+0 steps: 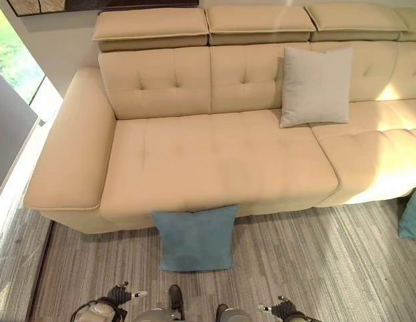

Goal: Pick up all the scattered cushions and arrange them neatly on the sofa.

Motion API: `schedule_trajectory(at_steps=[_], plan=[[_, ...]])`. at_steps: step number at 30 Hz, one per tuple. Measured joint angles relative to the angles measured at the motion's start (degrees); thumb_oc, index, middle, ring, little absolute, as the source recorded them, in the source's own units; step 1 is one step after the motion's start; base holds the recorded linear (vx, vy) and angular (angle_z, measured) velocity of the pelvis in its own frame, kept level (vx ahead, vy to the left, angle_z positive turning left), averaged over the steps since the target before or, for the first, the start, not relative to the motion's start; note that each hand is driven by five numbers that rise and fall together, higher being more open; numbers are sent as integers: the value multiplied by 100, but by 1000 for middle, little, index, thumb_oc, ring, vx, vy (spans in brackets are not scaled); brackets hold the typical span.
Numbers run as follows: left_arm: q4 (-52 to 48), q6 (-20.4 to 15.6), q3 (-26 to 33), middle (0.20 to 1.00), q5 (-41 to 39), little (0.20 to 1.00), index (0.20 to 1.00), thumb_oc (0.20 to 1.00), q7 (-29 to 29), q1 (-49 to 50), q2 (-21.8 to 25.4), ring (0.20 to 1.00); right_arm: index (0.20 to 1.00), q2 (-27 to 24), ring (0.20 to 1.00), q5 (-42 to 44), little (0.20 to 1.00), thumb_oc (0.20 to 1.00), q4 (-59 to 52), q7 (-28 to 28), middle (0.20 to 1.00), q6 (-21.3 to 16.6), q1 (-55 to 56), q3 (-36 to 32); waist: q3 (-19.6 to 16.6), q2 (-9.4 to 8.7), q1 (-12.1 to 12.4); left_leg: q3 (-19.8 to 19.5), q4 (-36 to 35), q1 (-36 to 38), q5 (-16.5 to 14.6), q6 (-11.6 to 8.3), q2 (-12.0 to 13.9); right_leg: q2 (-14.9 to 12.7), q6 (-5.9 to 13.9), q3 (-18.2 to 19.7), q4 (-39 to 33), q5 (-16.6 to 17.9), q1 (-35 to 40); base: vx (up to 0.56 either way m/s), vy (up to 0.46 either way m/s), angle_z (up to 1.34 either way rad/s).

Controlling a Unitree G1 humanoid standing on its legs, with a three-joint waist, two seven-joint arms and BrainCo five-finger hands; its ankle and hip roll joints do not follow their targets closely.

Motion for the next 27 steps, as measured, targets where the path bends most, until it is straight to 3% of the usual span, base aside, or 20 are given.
schedule_trajectory(at_steps=[1,2,5,9,13,19,27], plan=[[2,-1,-1,1000,0,1000,1000,1000,3,-46,30,1000,1000,-32,1000,0,1000,1000,-92,-8,1000,-12,-87,7,79,80,18,85,5,127,-113,81,-33,-161,143,80,790,-228,-412,98,87,-30],[-1,-4,0,1000,0,1000,1000,1000,4,-62,35,1000,1000,-25,1000,0,1000,1000,-94,-7,1000,-11,-86,23,83,94,16,79,5,133,-142,92,-65,-240,199,97,806,-269,-486,118,53,-14],[59,-7,9,1000,0,1000,1000,1000,5,-134,50,1000,1000,0,1000,-2,1000,1000,-96,11,1000,0,-63,39,178,114,-14,-35,0,161,-237,69,-143,-242,243,563,-52,-241,-752,111,-27,9],[89,-7,23,1000,-26,1000,1000,1000,14,123,123,1000,1000,22,1000,-1,1000,1000,-58,12,1000,3,178,56,96,-165,24,-87,0,338,-328,-119,-212,-344,148,408,-1452,877,-578,62,-79,20],[-444,-23,93,1000,-146,1000,1000,1000,40,401,37,1000,1000,-37,1000,4,1000,1000,-78,-20,1000,-2,230,-1,45,-119,84,-325,1,301,-363,-413,86,-14,-126,150,-2402,1310,-37,9,-106,20],[-842,-149,103,1000,-487,1000,1000,1000,185,-73,-25,1000,1000,-170,1000,118,1000,1000,-214,-199,1000,-128,83,-146,178,1,76,-530,19,-125,-278,-553,202,84,-215,-98,-2399,1301,-373,-83,-43,22],[-957,-187,-1,1000,-743,1000,1000,1000,306,-575,-10,1000,1000,-225,1000,229,1000,1000,-204,-300,1000,-166,-260,-144,659,34,-52,-498,10,-491,-185,-523,129,51,-220,-42,-2396,1443,-790,-28,39,-5]])
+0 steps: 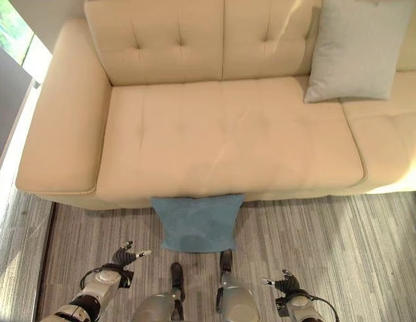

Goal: Pick up all the scattered cushions and arrange them neatly on the sofa.

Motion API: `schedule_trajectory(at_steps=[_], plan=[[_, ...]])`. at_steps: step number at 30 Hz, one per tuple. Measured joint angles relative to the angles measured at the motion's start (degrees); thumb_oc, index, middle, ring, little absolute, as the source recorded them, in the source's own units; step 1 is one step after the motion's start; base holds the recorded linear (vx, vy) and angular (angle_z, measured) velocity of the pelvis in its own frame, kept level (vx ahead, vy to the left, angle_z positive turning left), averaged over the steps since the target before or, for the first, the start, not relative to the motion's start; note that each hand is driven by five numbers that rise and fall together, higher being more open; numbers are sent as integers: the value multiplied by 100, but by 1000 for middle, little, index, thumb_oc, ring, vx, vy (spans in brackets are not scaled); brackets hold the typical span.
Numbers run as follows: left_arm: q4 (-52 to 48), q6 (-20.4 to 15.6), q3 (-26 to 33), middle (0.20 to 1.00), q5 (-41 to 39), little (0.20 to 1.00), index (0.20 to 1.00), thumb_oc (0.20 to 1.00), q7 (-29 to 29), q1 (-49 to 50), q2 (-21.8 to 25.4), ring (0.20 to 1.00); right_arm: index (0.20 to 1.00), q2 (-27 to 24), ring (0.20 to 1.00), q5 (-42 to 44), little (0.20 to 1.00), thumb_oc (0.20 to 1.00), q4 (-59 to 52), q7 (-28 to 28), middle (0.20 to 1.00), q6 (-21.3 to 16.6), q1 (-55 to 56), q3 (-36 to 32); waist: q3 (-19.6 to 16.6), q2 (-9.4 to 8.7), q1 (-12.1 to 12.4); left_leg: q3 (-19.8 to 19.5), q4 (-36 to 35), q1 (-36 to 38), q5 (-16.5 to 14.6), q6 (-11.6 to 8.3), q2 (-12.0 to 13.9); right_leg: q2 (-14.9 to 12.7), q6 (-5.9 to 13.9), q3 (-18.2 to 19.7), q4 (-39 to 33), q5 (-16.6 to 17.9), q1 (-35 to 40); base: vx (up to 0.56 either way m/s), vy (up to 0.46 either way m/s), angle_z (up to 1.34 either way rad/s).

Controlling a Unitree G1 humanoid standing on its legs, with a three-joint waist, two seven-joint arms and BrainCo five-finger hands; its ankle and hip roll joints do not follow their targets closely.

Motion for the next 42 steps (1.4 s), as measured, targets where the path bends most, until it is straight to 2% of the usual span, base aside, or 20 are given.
schedule_trajectory(at_steps=[5,6,7,9,10,11,12,14,16,22,23,24,26,28,31,32,34,37,39,42], plan=[[8,-60,5,1000,0,1000,1000,1000,-1,-4,27,1000,1000,3,1000,-2,1000,1000,-90,-23,1000,-40,-32,5,68,-135,-40,184,-5,102,-57,37,-77,3,38,208,5,43,4,-34,100,-27],[119,-100,10,1000,1,1000,1000,1000,-10,-2,62,1000,1000,40,1000,-2,1000,1000,-104,-19,1000,-67,-115,1,106,-219,43,439,-8,130,-109,99,-99,13,129,465,120,111,-137,-71,58,-71],[248,-90,19,1000,1,1000,1000,1000,-11,-4,88,1000,1000,47,1000,-2,1000,1000,-101,-18,1000,-75,-191,9,127,-256,15,536,-5,119,-126,129,-117,-5,210,555,200,159,-227,-66,19,-69],[327,-82,21,1000,1,1000,1000,1000,-13,0,130,1000,1000,56,1000,-7,1000,1000,-25,-18,1000,-51,-268,141,161,-273,-7,655,33,125,-129,207,-51,-35,414,564,221,273,-245,-51,-28,-25],[332,-82,22,1000,2,1000,1000,1000,-11,-5,149,1000,1000,75,1000,-7,1000,1000,12,-13,1000,-45,-281,228,171,-244,-1,669,34,140,-99,239,20,-30,442,490,354,178,-252,-43,-45,2],[327,-88,38,1000,-1,1000,1000,1000,-11,-5,150,1000,1000,92,1000,-7,1000,1000,6,-2,1000,-43,-227,243,175,-200,10,581,23,153,-84,231,84,-40,324,324,581,-50,-233,-21,-85,14],[332,-100,55,1000,-6,1000,1000,1000,-13,29,173,1000,1000,126,1000,-7,1000,1000,9,0,1000,-43,-101,248,124,-239,162,565,28,156,-53,185,147,-94,336,278,850,-187,-190,4,-93,16],[334,-82,62,1000,-41,1000,1000,1000,-13,129,246,1000,1000,145,1000,-7,1000,1000,10,-3,1000,-50,-15,250,56,-374,268,517,-2,147,-10,120,78,-196,257,263,561,-330,24,21,-76,14],[332,-79,66,1000,-44,1000,1000,1000,-14,289,225,1000,1000,128,1000,-6,1000,1000,-1,-13,1000,-77,-34,218,35,-354,289,431,-3,168,14,57,77,-140,6,215,70,-169,319,-1,-50,12],[192,-77,46,1000,-44,1000,1000,1000,3,297,119,1000,1000,117,1000,12,1000,1000,-28,-46,1000,-87,-23,206,2,-272,207,240,35,-32,121,-58,143,-53,-20,29,3,-115,266,-91,-26,16],[153,-88,-4,1000,-48,1000,1000,1000,82,206,139,1000,1000,115,1000,33,1000,1000,-36,-107,1000,-101,-39,203,-12,-253,214,208,80,-220,126,-58,124,-63,2,28,11,-93,97,-257,11,15],[64,-118,0,1000,-54,1000,1000,1000,194,-22,174,1000,1000,110,1000,101,1000,1000,-78,-196,1000,-166,-139,186,37,-204,210,169,283,-718,143,-33,92,-115,-18,20,183,-41,-366,-168,11,13],[39,-140,7,1000,-201,1000,1000,1000,380,-382,224,1000,1000,111,1000,236,1000,1000,-192,-319,1000,-187,-387,151,303,-164,152,147,549,-1208,138,-1,57,-184,-22,-7,435,-38,-843,-117,7,9],[-19,-157,0,1000,-326,1000,1000,1000,462,-551,251,1000,1000,107,1000,294,1000,1000,-399,-403,1000,-219,-500,128,592,-146,107,157,572,-1278,163,31,33,-212,-18,-6,463,-1,-910,-157,-13,1],[-259,-355,-10,1000,-565,1000,1000,1000,756,-895,320,1000,1000,-5,1000,518,1000,1000,-934,-669,1000,-330,-635,75,713,-106,26,123,1157,-2249,62,52,49,-331,124,-21,1201,-256,-1921,-77,-3,14],[-290,-372,-20,1000,-631,1000,1000,1000,802,-1128,382,1000,1000,-53,1000,524,1000,1000,-1096,-711,1000,-348,-776,-4,878,-118,-21,97,1325,-2532,47,66,28,-373,-23,-19,1414,-311,-2204,-22,0,18],[-314,-366,-15,1000,-738,1000,1000,1000,885,-1447,458,1000,1000,-84,1000,640,1000,1000,-1316,-864,1000,-388,-1110,-21,1068,-167,-39,121,1515,-2886,31,93,26,-417,-45,58,1742,-350,-2646,-79,8,3],[-434,-508,-119,1000,-962,1000,1000,1000,1120,-2090,564,1000,1000,-316,1000,722,1000,1000,-1698,-1133,1000,-555,-1703,-1,1137,-178,-69,147,2445,-3986,-268,167,65,-554,-72,231,2651,-598,-3793,-54,17,-4],[-519,-557,-228,1000,-1138,1000,1000,1000,1268,-2615,761,1000,1000,-421,1000,749,1000,1000,-2069,-1363,1000,-628,-2291,2,1223,-179,-170,154,3285,-4881,-546,237,155,-574,-103,338,3220,-698,-4608,3,23,-12],[-639,-588,-264,1000,-1314,1000,1000,1000,1374,-3188,943,1000,1000,-563,1000,782,1000,1000,-2311,-1541,1000,-741,-2791,72,1270,-180,-210,167,4149,-5801,-871,299,236,-580,-150,476,3974,-924,-5513,30,7,-9]])
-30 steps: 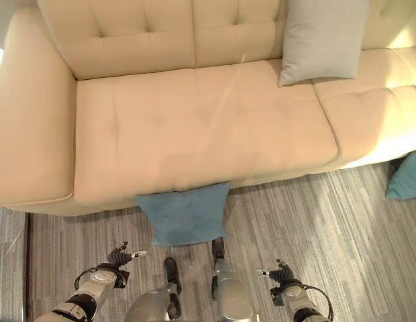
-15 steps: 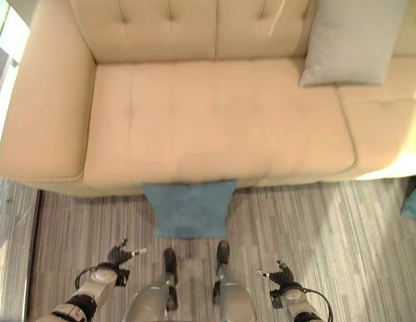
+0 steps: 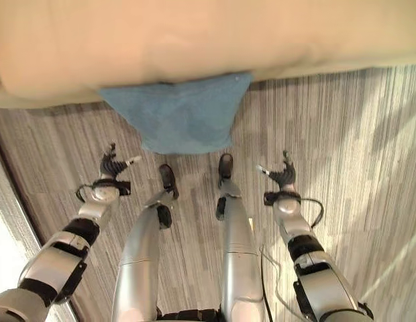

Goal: Pick up all the scattered cushions and arrange them neatly on the sofa.

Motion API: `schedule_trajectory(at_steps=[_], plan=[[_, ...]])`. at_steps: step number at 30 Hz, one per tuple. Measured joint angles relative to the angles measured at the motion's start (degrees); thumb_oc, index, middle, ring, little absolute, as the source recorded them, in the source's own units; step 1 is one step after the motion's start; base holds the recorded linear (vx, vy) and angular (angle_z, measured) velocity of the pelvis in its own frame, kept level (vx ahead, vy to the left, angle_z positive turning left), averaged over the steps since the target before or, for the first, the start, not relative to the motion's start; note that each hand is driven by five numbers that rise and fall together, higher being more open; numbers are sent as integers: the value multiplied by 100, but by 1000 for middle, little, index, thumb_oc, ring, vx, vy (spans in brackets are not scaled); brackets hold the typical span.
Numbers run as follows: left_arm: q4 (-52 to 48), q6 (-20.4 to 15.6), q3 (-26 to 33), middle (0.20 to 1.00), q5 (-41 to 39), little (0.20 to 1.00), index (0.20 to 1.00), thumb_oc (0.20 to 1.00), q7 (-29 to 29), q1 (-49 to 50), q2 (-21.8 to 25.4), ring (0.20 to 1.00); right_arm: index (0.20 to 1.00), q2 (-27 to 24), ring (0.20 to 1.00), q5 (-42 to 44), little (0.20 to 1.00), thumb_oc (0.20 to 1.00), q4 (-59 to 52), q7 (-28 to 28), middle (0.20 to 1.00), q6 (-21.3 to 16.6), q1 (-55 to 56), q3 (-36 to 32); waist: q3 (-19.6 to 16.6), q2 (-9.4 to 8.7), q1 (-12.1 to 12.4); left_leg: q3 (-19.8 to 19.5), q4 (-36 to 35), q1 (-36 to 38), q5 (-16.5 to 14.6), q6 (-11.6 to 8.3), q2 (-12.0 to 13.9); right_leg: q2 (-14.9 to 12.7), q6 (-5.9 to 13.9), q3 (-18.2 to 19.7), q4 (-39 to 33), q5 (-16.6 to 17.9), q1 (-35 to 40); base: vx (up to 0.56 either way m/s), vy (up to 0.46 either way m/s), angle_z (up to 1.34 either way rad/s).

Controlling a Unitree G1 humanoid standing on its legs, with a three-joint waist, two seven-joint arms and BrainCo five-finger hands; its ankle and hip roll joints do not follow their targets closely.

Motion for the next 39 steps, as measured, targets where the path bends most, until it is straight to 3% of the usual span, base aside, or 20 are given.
schedule_trajectory(at_steps=[5,8,12,22,30,36,39], plan=[[-154,-15,35,1000,-312,1000,1000,1000,116,-440,226,1000,1000,-192,1000,114,1000,1000,-63,-200,1000,-3,-456,92,69,11,0,60,721,-793,-228,19,34,-42,-25,198,716,-204,-874,55,32,-2],[-270,-7,54,1000,-505,1000,1000,1000,128,-836,411,1000,1000,-579,1000,113,1000,1000,-293,-254,1000,-9,-1152,135,126,83,50,144,1252,-1684,-339,103,102,-56,-41,317,1203,-227,-1817,54,21,-6],[-470,-15,33,1000,-917,1000,1000,1000,120,-964,441,1000,1000,-631,1000,108,1000,1000,-527,-328,1000,17,-1537,346,129,127,49,175,1257,-1955,-352,122,97,-51,-18,374,1206,-264,-2116,37,-7,-1],[-434,23,-419,1000,-927,1000,1000,1000,148,-1882,516,1000,1000,-696,1000,110,1000,1000,-225,-364,1000,39,-2112,376,117,133,141,180,666,-1948,-162,116,-29,-93,9,333,739,-125,-2128,16,-7,1],[-604,82,-870,1000,-930,1000,1000,1000,267,-2248,199,1000,1000,-818,1000,250,1000,1000,760,-295,1000,152,-3515,857,66,131,354,169,241,-1899,147,153,-170,-198,30,283,456,62,-2091,20,-3,7],[-842,83,-1030,1000,-927,1000,1000,1000,334,-2268,197,1000,1000,-777,1000,695,1000,1000,624,-35,1000,205,-3732,1082,60,142,448,176,73,-1905,270,143,-228,-234,22,279,407,110,-2140,3,3,4],[-843,83,-1017,1000,-1000,1000,1000,1000,325,-2330,84,1000,1000,-490,1000,1416,1000,1000,622,217,1000,196,-3779,1084,57,148,495,158,72,-1898,282,127,-225,-222,14,273,408,116,-2133,0,0,0]])
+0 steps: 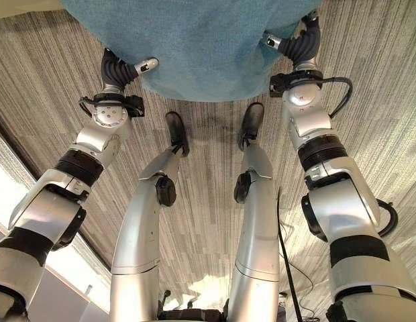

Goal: Pick up all the scattered cushions and arrange them neatly on the sofa.

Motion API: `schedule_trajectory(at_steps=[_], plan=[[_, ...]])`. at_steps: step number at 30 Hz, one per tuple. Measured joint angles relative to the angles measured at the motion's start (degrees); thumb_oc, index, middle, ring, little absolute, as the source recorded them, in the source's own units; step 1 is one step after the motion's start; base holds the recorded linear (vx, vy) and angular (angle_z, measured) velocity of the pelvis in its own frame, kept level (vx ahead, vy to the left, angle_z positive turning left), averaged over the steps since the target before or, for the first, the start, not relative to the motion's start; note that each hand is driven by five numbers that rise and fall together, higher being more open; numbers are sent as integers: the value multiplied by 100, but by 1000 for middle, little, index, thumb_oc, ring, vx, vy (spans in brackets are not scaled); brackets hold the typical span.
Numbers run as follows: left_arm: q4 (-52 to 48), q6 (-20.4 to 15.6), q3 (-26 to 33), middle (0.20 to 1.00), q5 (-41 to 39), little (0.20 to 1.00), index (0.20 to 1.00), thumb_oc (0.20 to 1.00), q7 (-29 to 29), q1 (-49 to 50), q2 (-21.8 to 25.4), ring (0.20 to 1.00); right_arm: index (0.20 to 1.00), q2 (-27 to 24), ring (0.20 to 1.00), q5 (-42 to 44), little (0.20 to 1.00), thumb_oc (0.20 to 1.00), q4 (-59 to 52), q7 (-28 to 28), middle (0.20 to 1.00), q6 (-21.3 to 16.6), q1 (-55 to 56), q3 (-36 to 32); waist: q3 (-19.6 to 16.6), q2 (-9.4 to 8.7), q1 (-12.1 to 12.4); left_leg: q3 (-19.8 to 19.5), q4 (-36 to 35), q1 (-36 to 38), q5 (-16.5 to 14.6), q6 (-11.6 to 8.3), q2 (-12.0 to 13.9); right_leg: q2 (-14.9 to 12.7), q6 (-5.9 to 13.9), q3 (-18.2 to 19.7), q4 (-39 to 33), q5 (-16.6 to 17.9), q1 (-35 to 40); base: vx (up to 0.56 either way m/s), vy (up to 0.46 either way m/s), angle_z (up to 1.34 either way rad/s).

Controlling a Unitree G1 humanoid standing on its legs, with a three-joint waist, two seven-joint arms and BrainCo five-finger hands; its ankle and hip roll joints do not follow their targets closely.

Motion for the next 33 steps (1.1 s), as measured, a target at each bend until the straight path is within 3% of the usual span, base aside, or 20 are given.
schedule_trajectory(at_steps=[1,2,3,4,9,10,11,12,15,18,21,23,29,31,33], plan=[[0,0,8,1000,-199,1000,1000,1000,-5,-25,-68,1000,1000,187,1000,302,1000,1000,0,82,1000,-29,-1,0,-1,1,9,-1,3,14,5,-5,4,7,-10,0,9,6,10,0,0,0],[0,0,25,859,-255,859,859,859,-9,-35,-103,859,925,266,925,478,925,925,0,99,925,-57,5,-6,-1,2,6,-1,8,20,9,-11,8,6,-14,0,18,9,14,0,0,0],[0,-2,57,413,-458,413,413,413,-31,-43,-137,413,457,378,457,835,457,457,0,201,457,-104,22,-17,-1,2,2,-2,5,64,24,-13,14,15,-28,-1,20,19,52,0,0,0],[0,-2,65,200,-567,200,200,200,-34,-33,-170,200,200,417,200,998,200,200,0,261,200,-110,44,-19,-1,2,3,-4,-10,130,38,-20,16,17,-35,-2,17,23,116,0,0,0],[-151,-1,396,200,-943,200,200,200,-151,369,-168,200,200,371,200,1276,200,200,-232,408,200,-79,454,-153,-11,3,-57,-56,-418,812,235,-74,34,43,-103,-140,-316,132,815,-12,-24,2],[-387,-104,406,200,-936,200,200,200,-278,1022,-209,200,200,356,200,1232,200,200,-543,556,200,-151,1152,-170,-674,6,-118,-122,-506,648,193,-156,39,70,-20,-196,-388,47,693,0,0,0],[-642,-120,425,200,-933,200,200,200,-391,1341,-180,200,200,322,200,1160,200,200,-859,634,200,-186,1543,-247,-900,6,-129,-176,-469,574,188,-157,41,81,-14,-216,-365,32,643,-19,-39,1],[-947,-177,497,200,-922,200,200,200,-504,1645,-162,200,200,325,200,1099,200,200,-1248,680,200,-191,1990,-529,-881,5,-156,-188,-463,752,201,-140,58,91,-50,-266,-409,58,856,0,0,0],[-1067,-189,616,200,-730,200,200,200,-638,2422,-404,200,200,519,200,751,200,200,-1512,684,200,-207,3038,-790,-807,0,-227,-237,-673,1780,133,-179,72,139,-45,-329,-728,56,1970,-7,-10,-5],[-1783,-351,744,200,-436,200,200,200,-882,3778,-474,200,200,785,200,323,200,200,-2036,740,200,-404,4610,-1033,-1203,-70,-311,-288,-1224,2905,51,-267,20,174,94,-388,-1187,-53,3081,16,-2,-1],[-1952,-310,898,200,-287,200,200,200,-1015,4760,-755,200,200,1078,200,150,200,200,-2166,743,200,-346,5553,-1080,-1252,-81,-295,-342,-1960,4232,162,-315,-20,230,93,-537,-1843,0,4408,62,6,1],[-1985,-306,871,200,-139,200,200,200,-1088,5340,-872,200,200,1218,200,-6,200,200,-2328,749,200,-287,6080,-946,-1416,-82,-294,-349,-2575,5038,351,-332,-73,279,98,-660,-2424,147,5212,135,35,1],[-2035,-193,877,200,353,200,200,200,-1374,6320,-624,200,200,1281,200,-521,200,200,-2322,932,200,-47,6825,-931,-1708,-83,-221,-308,-3694,7067,435,-331,-109,363,197,-788,-3317,246,7127,214,94,-3],[-2033,-189,832,200,381,200,200,200,-1404,6430,-635,200,200,1298,200,-628,200,200,-2328,978,200,-48,6981,-1025,-1941,-59,-207,-306,-3887,7308,448,-309,-162,359,206,-787,-3215,251,7226,118,129,-3],[-2028,-153,830,200,483,200,200,200,-1412,6381,-636,200,200,1296,200,-631,200,200,-2316,978,200,-41,6968,-1042,-1940,-55,-230,-284,-3912,7433,453,-279,-176,324,208,-783,-2886,253,7159,79,170,-9]])
